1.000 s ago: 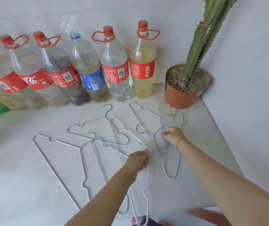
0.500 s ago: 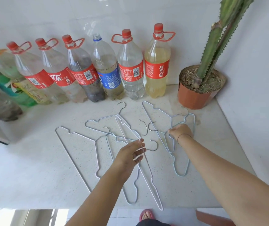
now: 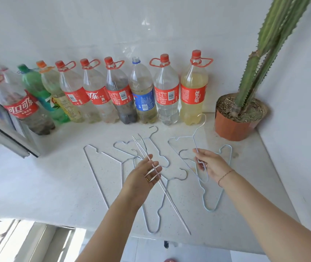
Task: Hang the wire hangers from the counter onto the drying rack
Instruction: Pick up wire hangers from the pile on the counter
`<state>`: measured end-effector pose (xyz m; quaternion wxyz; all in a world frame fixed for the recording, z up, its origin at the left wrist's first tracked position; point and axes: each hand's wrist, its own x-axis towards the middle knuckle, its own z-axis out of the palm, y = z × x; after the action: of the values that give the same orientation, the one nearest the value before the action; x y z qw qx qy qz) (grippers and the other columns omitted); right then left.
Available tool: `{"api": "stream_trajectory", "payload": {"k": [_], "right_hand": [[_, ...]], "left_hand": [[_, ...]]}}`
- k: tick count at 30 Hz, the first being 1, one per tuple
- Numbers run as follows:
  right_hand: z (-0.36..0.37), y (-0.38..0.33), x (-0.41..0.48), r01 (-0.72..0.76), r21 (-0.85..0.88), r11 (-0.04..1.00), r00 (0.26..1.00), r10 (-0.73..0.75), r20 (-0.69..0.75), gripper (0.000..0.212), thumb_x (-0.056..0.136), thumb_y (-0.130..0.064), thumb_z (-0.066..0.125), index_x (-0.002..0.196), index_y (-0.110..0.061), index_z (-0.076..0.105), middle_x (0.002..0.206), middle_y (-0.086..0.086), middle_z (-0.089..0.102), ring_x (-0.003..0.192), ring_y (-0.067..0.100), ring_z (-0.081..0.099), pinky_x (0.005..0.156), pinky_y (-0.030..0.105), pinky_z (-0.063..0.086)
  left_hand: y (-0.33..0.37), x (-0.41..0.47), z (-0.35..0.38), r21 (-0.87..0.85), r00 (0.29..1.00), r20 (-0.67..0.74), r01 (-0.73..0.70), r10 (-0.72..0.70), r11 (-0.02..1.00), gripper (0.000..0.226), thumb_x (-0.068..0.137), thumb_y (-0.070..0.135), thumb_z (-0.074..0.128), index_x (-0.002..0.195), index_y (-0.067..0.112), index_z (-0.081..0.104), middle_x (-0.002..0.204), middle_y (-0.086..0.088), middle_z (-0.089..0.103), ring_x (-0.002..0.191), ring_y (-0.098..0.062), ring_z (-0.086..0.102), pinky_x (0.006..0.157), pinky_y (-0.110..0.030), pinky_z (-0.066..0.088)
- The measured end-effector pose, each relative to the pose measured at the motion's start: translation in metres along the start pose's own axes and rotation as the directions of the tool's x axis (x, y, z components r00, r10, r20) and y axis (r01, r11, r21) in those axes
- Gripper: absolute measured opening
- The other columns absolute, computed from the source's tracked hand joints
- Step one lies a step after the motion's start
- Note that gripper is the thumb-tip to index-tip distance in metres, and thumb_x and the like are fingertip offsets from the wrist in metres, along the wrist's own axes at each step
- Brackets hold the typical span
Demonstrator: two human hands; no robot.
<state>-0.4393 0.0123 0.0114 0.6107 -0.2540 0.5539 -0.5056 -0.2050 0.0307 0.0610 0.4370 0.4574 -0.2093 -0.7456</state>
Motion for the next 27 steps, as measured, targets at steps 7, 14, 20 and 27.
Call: {"api": "stream_trajectory", "payload": {"k": [7,14,20,27], "right_hand": [[0.041,-0.033,-0.044,0.147,-0.153,0.977,0.963,-0.106,0.246,0.019,0.087,-0.008,0.058,0.103,-0.011,0.068,0.067,0.001,0.056,0.059,0.01,0.048,0.058,0.021,0.035],[0.13,-0.078,-0.098,0.209,-0.112,0.971,0.807,-0.107,0.58,0.02,0.088,-0.005,0.054,0.105,-0.007,0.066,0.061,-0.004,0.057,0.052,0.005,0.049,0.053,0.015,0.038],[0.226,-0.109,-0.162,0.12,-0.035,0.992,0.613,-0.046,0.789,0.041,0.063,-0.025,0.078,0.099,-0.007,0.071,0.058,-0.002,0.055,0.049,0.003,0.049,0.049,0.011,0.043],[0.33,-0.133,-0.235,0.109,-0.002,0.994,0.339,-0.035,0.94,0.081,0.02,-0.037,0.094,0.093,-0.008,0.074,0.06,-0.001,0.055,0.052,0.008,0.049,0.05,0.014,0.046]], "left_hand": [[0.034,-0.058,-0.006,-0.059,0.973,-0.047,-0.227,0.224,0.972,0.025,0.092,0.012,0.05,0.114,0.015,0.06,0.092,-0.002,0.071,0.081,-0.019,0.067,0.083,-0.031,0.05],[0.09,-0.159,-0.031,0.022,0.889,-0.104,-0.446,0.445,0.895,0.032,0.089,0.013,0.052,0.121,0.015,0.059,0.093,-0.001,0.07,0.08,-0.015,0.066,0.076,-0.027,0.049],[0.141,-0.262,-0.054,0.118,0.754,-0.179,-0.621,0.631,0.775,0.038,0.078,0.015,0.058,0.116,0.014,0.062,0.09,-0.001,0.068,0.075,-0.014,0.063,0.07,-0.025,0.048],[0.184,-0.369,-0.08,0.187,0.548,-0.297,-0.77,0.782,0.61,0.041,0.076,0.004,0.06,0.117,0.006,0.061,0.087,-0.005,0.066,0.067,-0.012,0.061,0.059,-0.02,0.048]]}}
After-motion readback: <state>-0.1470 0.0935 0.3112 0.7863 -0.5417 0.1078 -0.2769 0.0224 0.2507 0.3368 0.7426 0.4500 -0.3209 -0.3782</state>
